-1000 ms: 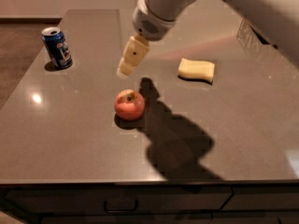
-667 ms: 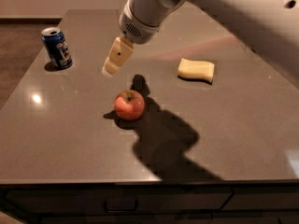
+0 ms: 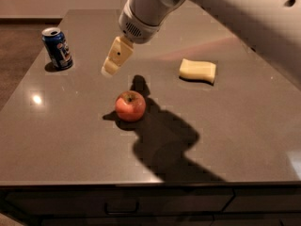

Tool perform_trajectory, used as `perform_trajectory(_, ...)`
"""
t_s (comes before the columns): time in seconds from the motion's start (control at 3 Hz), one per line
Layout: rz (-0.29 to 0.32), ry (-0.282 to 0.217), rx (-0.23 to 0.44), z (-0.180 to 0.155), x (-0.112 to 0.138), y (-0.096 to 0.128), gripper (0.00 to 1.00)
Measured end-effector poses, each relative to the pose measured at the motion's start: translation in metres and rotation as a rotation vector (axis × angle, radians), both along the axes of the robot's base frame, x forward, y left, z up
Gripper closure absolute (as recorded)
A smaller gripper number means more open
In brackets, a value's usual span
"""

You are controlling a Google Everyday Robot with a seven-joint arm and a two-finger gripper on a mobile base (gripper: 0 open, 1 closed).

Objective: Move pepsi can near sponge

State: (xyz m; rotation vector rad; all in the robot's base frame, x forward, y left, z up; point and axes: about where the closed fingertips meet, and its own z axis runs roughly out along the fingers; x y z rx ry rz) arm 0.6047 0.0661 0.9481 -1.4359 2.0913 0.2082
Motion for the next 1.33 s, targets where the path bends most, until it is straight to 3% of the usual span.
perform_trajectory(0.67,-0.026,-0.001,0.097,-0.003,0.038,0.046,0.00)
perform_trajectory(1.33,-0.080,0.000,0.191,-0.030,0.088,0.103,0.00)
